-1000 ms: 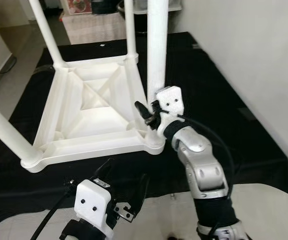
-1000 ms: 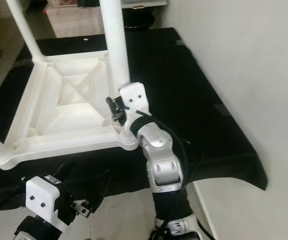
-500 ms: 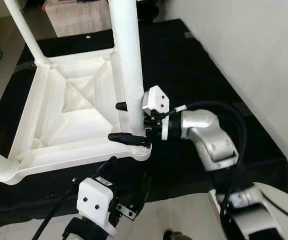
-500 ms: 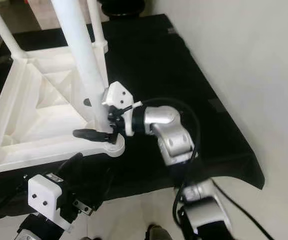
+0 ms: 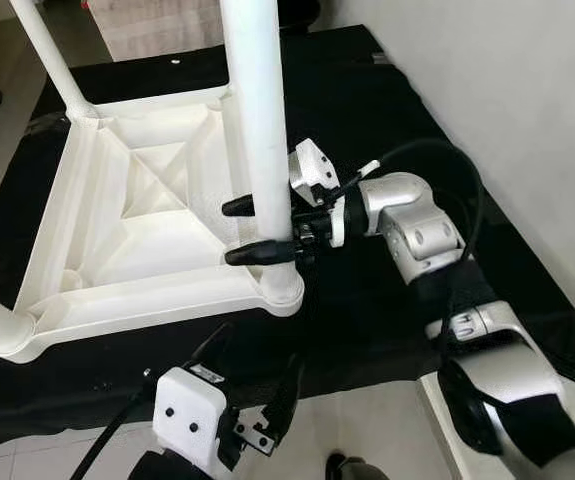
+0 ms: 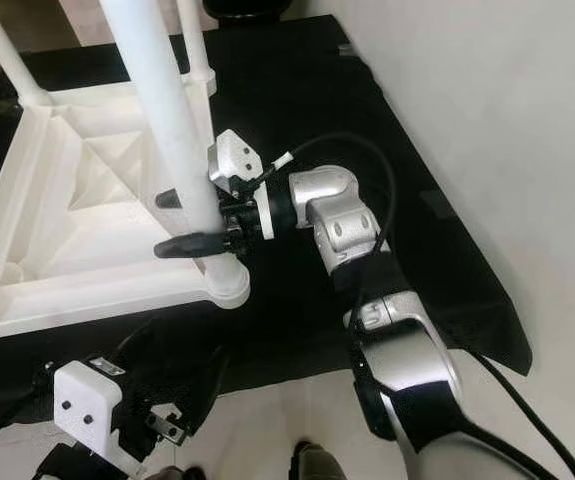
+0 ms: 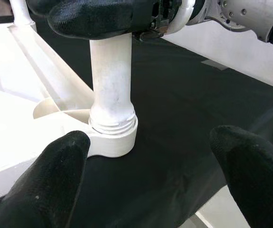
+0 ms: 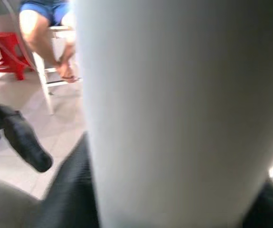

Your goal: Building children table

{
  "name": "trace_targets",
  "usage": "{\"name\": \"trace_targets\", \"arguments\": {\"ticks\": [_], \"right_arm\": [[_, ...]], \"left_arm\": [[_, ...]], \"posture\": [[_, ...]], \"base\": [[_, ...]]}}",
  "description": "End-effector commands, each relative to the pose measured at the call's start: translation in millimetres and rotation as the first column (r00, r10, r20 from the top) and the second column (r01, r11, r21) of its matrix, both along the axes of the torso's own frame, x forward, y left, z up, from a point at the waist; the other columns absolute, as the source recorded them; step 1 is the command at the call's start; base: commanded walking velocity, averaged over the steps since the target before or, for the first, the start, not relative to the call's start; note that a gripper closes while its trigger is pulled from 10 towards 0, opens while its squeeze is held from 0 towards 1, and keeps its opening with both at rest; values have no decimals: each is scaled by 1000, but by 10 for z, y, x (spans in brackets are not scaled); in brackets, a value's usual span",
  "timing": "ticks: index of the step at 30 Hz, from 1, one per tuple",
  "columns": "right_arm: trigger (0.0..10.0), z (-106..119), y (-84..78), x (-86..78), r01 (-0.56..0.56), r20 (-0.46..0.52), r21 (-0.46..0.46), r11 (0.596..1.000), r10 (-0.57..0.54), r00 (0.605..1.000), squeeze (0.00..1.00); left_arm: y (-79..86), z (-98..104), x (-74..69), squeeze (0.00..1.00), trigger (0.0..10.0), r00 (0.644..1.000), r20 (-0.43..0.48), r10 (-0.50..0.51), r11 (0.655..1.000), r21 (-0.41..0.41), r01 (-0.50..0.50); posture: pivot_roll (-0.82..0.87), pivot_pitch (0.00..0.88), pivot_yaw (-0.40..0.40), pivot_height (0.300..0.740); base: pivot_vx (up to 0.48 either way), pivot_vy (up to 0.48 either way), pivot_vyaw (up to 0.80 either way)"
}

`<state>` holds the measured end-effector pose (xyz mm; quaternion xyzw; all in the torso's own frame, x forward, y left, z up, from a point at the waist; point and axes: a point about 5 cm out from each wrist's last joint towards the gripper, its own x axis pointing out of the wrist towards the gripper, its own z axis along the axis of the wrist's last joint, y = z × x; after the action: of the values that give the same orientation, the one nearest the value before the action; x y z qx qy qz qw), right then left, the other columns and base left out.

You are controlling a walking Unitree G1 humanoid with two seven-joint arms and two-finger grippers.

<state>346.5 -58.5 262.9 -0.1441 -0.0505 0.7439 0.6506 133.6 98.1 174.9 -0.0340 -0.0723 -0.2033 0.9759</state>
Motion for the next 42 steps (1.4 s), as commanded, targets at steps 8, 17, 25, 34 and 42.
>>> {"name": "trace_targets", "arguments": {"ticks": [8, 17, 25, 34, 42], "right_arm": [[0, 13, -35, -12, 65, 35, 65, 996, -68, 997, 0], [0, -482, -18, -311, 859, -205, 186, 478, -836, 509, 0], [0, -648, 341, -554, 846, -235, 132, 517, -813, 533, 0], [10000, -452, 467, -563, 710, -222, 156, 687, -676, 703, 1000], [10000, -252, 346, -488, 367, -112, 229, 902, -350, 930, 1000]], "left_arm": [[8, -5, -24, 0, 10000, 1000, -14, 0, 1000, 26, 1], [18, -10, 20, 0, 10000, 1000, -6, 5, 1000, 25, -5], [23, -43, 86, 0, 10000, 1000, -1, 4, 1000, 27, -4], [36, -42, 100, 0, 10000, 1000, 4, 21, 999, 29, -21], [30, -38, 86, 0, 10000, 1000, 2, 18, 999, 26, -18]], "posture": [[36, 248, 3, 740], [12, 235, -12, 740], [11, 186, 2, 740], [13, 188, 0, 740], [29, 200, -11, 740]], "base": [[0, 0, 0], [0, 0, 0], [0, 0, 0], [0, 0, 0], [0, 0, 0]]}}
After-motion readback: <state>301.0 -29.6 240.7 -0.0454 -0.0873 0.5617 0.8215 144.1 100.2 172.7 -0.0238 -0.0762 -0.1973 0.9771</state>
